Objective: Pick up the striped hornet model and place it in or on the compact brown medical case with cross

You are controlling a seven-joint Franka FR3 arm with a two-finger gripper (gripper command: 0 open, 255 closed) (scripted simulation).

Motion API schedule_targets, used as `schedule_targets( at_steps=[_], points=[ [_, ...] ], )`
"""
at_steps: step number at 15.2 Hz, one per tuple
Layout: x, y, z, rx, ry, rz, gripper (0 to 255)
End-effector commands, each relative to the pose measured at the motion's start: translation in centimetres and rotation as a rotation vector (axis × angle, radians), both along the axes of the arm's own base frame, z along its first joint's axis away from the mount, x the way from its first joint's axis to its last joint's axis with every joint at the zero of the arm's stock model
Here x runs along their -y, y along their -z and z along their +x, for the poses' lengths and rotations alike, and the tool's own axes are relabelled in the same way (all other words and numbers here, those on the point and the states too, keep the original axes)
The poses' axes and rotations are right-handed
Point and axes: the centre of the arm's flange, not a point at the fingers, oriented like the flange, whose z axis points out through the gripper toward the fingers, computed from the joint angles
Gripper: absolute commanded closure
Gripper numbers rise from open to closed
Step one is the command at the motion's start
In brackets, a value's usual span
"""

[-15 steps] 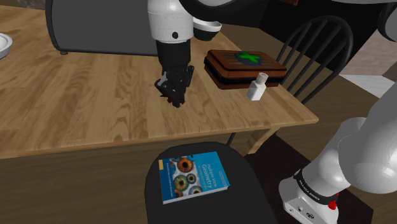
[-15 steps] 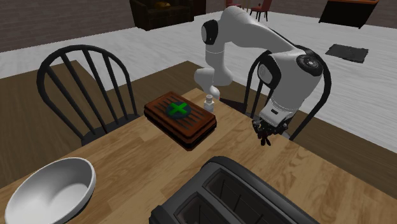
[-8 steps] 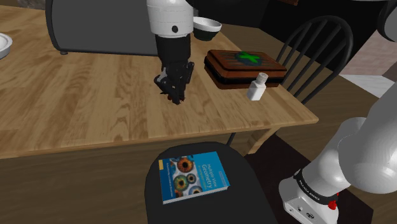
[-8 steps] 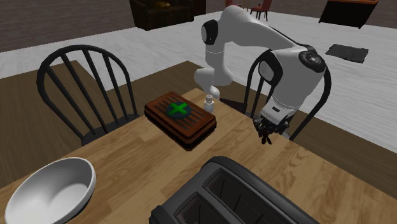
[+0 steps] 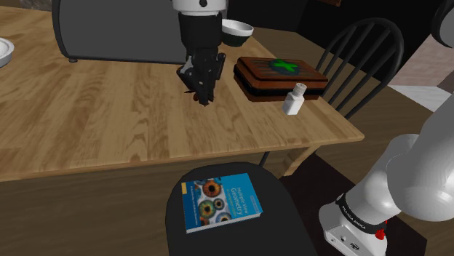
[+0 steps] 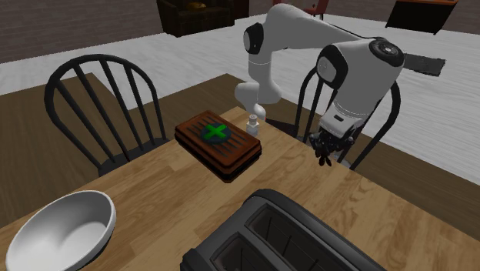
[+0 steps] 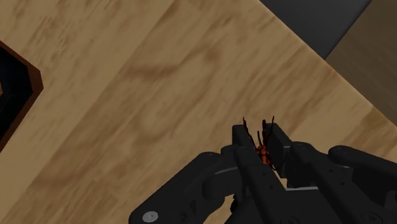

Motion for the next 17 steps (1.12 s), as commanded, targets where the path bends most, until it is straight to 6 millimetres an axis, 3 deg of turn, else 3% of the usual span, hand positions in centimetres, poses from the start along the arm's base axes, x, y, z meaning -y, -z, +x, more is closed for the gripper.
schedule_targets(
  at_steps=[1, 17],
  points=[
    [0.0, -1.1, 0.0, 0.0, 0.0, 0.0, 255],
    [0.0, -9.5, 0.0, 0.0, 0.0, 0.0, 255]
  ],
)
